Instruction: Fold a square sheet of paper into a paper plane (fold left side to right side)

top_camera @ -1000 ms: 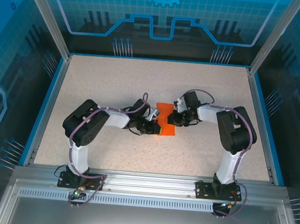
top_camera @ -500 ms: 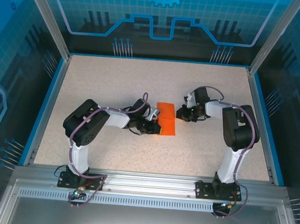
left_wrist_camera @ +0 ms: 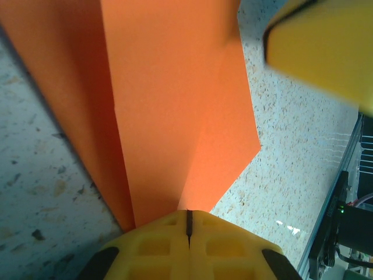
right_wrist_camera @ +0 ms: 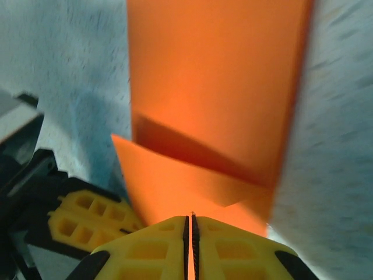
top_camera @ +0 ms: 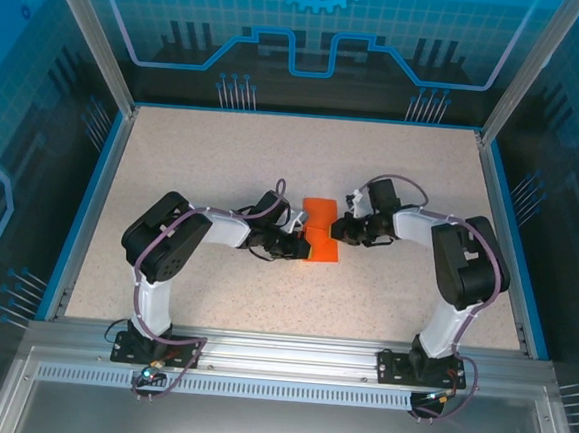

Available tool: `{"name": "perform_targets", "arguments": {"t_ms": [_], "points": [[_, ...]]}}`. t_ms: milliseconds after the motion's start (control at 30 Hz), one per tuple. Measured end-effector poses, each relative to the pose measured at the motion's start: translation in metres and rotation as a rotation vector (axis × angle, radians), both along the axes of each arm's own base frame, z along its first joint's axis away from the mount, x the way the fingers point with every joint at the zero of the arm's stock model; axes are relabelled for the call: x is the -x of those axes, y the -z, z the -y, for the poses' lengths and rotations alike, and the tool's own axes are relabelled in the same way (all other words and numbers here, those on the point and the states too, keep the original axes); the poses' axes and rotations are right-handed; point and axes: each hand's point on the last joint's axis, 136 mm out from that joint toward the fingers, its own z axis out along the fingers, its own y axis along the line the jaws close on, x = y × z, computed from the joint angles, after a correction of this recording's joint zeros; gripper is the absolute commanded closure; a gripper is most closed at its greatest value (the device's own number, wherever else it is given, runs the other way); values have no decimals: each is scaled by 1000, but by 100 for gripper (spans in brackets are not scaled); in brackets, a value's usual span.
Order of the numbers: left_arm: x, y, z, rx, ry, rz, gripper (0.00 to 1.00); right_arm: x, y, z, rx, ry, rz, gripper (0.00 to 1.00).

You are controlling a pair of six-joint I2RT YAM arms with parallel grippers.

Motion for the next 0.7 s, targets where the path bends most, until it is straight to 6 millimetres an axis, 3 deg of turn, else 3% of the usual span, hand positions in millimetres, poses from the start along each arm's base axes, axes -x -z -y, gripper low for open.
{"name": "perform_targets", "arguments": {"t_ms": [200,400,700], "points": [[0,0,0,0,0,0,100,0,8,-16,-23,-33,-24,87],[0,0,0,0,0,0,100,-13,15,-18,-6,-26,-33,87],[-2,-6,3,4,2,-18,100,-13,22,-15,39,-17,-62,87]]}}
